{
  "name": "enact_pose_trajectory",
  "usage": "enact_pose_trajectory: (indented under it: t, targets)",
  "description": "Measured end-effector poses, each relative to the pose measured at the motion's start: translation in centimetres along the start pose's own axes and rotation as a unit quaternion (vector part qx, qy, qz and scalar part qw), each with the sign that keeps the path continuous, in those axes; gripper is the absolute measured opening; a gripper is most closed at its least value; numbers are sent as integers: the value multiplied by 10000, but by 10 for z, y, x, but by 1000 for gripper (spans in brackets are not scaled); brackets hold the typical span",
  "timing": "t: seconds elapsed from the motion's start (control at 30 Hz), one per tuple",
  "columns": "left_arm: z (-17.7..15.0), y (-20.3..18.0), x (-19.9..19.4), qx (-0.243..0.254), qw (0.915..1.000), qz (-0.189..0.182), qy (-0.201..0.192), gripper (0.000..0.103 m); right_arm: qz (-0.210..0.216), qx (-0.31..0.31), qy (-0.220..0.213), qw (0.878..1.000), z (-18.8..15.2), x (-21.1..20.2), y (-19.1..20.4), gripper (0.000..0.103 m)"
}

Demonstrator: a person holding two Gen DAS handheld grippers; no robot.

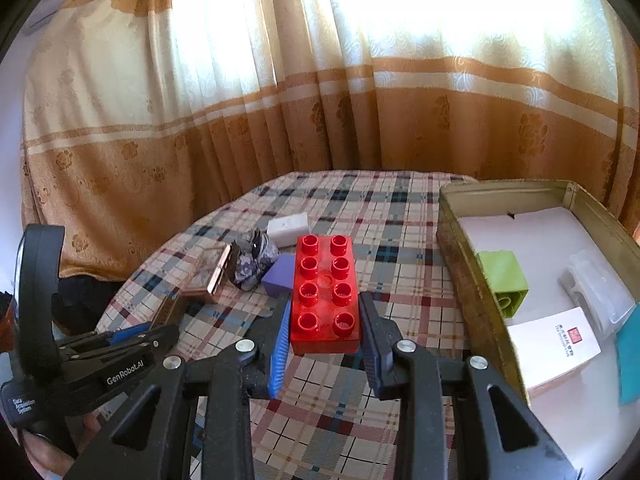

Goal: Organize rigid objects
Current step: 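Carry the red brick and wooden comb up toward the gold tin with both grippers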

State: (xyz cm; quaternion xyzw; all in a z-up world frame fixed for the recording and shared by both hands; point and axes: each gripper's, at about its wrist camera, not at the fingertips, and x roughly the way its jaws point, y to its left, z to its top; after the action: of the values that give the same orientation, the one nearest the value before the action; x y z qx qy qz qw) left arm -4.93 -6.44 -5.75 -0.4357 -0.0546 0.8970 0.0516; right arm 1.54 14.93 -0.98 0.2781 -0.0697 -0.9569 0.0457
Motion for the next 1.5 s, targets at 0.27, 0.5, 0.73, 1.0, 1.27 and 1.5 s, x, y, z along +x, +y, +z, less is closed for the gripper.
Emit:
enact_pose_trajectory:
  t: [0.27, 0.5, 0.73, 1.0, 1.27, 1.5]
  targets:
    - [8, -14, -43, 192, 9903, -258, -1349, 24, -166, 31, -997, 9949, 2, -33, -1, 34]
    - [20, -50, -48, 484, 9813, -107, -1861, 24, -536, -105, -1514, 9870, 3, -47, 3, 34]
    - [9, -74, -47, 787, 9724, 288, -2175, 24, -640, -306, -1720, 9825, 0, -57, 8, 34]
    - [8, -72, -42, 703, 9758, 318, -2048, 24, -673, -248, -1545, 9854, 0, -51, 6, 34]
    - [6, -72, -40, 669, 9775, 341, -1970, 24, -653, -292, -1548, 9854, 1, -51, 6, 34]
    - [5, -74, -41, 699, 9771, 359, -1979, 24, -662, -256, -1566, 9851, 1, -51, 5, 34]
